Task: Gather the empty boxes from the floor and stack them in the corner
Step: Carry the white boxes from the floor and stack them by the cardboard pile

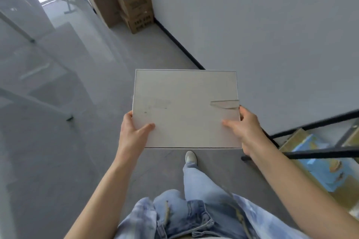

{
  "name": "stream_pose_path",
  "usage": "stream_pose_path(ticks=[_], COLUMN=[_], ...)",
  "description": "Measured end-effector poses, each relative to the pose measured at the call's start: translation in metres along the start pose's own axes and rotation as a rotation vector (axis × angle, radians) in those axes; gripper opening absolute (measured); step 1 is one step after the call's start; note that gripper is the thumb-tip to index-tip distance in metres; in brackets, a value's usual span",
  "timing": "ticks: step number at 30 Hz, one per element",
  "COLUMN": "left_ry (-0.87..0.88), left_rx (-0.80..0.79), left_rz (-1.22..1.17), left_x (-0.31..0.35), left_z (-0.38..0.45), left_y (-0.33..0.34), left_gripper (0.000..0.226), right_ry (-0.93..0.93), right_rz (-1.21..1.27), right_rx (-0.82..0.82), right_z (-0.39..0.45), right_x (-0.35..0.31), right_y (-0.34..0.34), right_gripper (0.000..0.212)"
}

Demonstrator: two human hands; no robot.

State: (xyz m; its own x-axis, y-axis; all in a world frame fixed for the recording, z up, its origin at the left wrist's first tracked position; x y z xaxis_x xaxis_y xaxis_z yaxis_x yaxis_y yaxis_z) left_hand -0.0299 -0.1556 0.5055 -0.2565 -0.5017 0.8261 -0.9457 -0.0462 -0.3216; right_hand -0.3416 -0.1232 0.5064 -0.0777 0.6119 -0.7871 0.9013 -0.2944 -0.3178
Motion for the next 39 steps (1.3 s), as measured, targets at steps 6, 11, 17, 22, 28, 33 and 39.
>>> stream_pose_path(ticks=[6,11,17,22,28,33,39], left_ry=[-0.034,-0.084,-0.081,-0.064,-0.066,-0.077,-0.124], left_rx=[0.094,0.136,0.149,0.155,0.142,0.155,0.249], left_rz=[-0.038,-0.101,-0.122,-0.089,-0.100,-0.146,-0.234], left_x=[0.066,0.104,0.161,0.235,0.306,0.357,0.415], left_z=[0.100,0.194,0.332,0.449,0.577,0.680,0.797], left_y=[0.001,-0.014,-0.049,-0.084,-0.094,-0.083,-0.079], left_gripper=[0.046,0.056,0.052,0.060,0.059,0.055,0.050], right_ry=[-0.065,-0.100,-0.105,-0.096,-0.076,-0.087,-0.127], right_rz=[-0.074,-0.100,-0.130,-0.090,-0.081,-0.121,-0.217], right_rx=[-0.097,-0.170,-0.188,-0.171,-0.160,-0.176,-0.279], right_z=[0.106,0.191,0.292,0.360,0.456,0.553,0.660], right_x=[-0.108,-0.185,-0.279,-0.366,-0.452,-0.526,-0.639], right_y=[0.044,0.105,0.194,0.261,0.315,0.356,0.412], right_gripper=[0.036,0.039,0.035,0.035,0.032,0.033,0.040])
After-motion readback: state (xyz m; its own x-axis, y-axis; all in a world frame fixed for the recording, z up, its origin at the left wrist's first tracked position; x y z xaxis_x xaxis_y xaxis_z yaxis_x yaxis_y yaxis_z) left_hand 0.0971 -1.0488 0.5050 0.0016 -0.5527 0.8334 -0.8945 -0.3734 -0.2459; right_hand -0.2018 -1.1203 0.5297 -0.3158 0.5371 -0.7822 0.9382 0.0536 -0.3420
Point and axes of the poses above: each hand's wrist, its own z-axis towards the middle knuckle, its own y-axis out of the palm, x = y × z, the point moved 6 cm from there along z, towards the middle knuckle, and after that the axes turned 1 degree about -x, right-handed, at the moved point
